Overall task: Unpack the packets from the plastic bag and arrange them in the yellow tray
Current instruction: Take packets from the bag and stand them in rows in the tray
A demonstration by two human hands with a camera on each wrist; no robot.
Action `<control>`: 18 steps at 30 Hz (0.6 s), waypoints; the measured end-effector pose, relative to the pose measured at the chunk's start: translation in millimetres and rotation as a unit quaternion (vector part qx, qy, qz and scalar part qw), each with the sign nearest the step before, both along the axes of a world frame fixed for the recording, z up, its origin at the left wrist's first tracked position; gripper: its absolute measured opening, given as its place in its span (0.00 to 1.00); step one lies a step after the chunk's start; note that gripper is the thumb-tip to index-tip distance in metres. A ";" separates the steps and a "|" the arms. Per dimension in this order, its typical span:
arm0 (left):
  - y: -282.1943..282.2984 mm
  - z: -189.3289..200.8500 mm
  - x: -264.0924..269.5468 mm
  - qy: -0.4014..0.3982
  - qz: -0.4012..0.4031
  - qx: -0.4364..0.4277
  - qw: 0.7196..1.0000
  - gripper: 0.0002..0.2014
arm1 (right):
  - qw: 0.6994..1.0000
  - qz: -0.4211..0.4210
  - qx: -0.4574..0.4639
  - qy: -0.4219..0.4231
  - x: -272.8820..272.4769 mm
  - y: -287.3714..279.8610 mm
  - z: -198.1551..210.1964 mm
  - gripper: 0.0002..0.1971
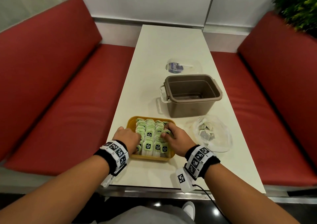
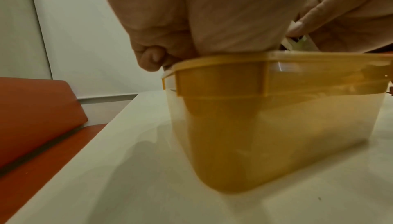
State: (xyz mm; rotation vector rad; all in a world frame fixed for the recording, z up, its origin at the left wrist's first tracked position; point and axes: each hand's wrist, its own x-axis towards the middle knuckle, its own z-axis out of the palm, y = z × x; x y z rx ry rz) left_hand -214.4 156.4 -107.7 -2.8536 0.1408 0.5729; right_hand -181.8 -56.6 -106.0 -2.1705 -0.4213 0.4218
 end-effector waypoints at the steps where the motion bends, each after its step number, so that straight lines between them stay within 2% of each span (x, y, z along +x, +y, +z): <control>1: -0.5 -1.1 1.3 0.001 0.000 0.001 1.000 0.11 | 1.000 -0.005 0.003 0.003 -0.2 -0.2 -0.5 0.04; 7: 1.4 -4.6 6.5 0.019 0.014 -0.050 0.998 0.15 | 1.000 -0.022 0.020 0.008 0.4 -1.2 -5.9 0.01; 10: 2.0 -6.4 5.2 0.008 0.006 -0.045 0.999 0.18 | 0.999 -0.026 0.021 0.002 -0.7 -1.6 -8.6 0.02; 14: -1.2 -5.0 3.8 -0.006 -0.018 -0.020 1.000 0.27 | 0.999 -0.025 0.020 -0.006 -1.1 -3.2 -10.2 0.01; 18: -4.6 -7.1 4.5 -0.032 -0.003 -0.014 0.999 0.32 | 0.999 -0.024 0.027 -0.001 0.1 -3.0 -9.4 0.03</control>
